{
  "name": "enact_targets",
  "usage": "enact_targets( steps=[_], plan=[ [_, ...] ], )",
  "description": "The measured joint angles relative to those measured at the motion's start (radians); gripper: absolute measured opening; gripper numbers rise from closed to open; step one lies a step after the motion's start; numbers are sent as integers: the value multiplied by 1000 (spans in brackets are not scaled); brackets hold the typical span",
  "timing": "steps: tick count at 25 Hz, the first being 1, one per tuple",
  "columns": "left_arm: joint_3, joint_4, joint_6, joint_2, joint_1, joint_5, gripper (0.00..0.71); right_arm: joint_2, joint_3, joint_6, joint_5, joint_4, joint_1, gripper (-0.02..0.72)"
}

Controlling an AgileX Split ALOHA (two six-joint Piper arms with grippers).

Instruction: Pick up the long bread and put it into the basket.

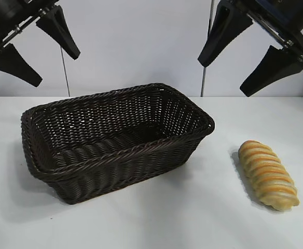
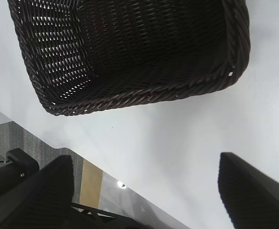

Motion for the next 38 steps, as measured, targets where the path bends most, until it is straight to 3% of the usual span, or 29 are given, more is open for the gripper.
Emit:
enact_targets(
  steps=[18, 33, 38],
  plan=[
    [0, -1, 0, 0, 0, -5, 602, 0, 0, 0, 0, 0, 0, 568],
    [0, -117, -7, 0, 0, -62, 602, 0, 0, 0, -3, 0, 0, 568],
    [-51, -117, -41, 1, 29, 39, 599, 0, 0, 0, -4, 0, 0, 568]
  ],
)
